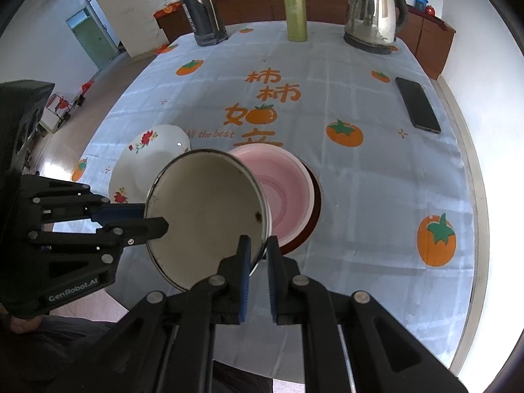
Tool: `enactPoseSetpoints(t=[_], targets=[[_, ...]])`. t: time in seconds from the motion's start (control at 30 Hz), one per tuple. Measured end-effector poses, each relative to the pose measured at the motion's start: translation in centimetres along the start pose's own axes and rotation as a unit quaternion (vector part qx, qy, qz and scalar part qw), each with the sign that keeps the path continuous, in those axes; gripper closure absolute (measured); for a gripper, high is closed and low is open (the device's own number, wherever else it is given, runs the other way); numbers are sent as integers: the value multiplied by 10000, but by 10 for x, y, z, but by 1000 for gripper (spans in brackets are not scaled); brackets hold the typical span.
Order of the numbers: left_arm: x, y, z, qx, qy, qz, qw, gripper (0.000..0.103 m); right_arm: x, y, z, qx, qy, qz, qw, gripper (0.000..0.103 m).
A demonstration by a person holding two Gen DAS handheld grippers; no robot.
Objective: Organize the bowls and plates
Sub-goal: 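Lift the cream enamel bowl with both tools and carry it over the bowl stack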
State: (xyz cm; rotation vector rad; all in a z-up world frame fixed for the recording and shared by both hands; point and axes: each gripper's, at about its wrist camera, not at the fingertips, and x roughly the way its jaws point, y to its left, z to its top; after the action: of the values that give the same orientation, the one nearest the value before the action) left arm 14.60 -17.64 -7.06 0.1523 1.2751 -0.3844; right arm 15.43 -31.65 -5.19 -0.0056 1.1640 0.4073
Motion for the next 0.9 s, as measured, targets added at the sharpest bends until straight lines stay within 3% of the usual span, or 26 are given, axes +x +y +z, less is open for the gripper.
enactPoseSetpoints(t=[0.9], targets=[[17,6,29,-64,108,80,9999,87,17,-14,24,-25,20,-42,10000,94]])
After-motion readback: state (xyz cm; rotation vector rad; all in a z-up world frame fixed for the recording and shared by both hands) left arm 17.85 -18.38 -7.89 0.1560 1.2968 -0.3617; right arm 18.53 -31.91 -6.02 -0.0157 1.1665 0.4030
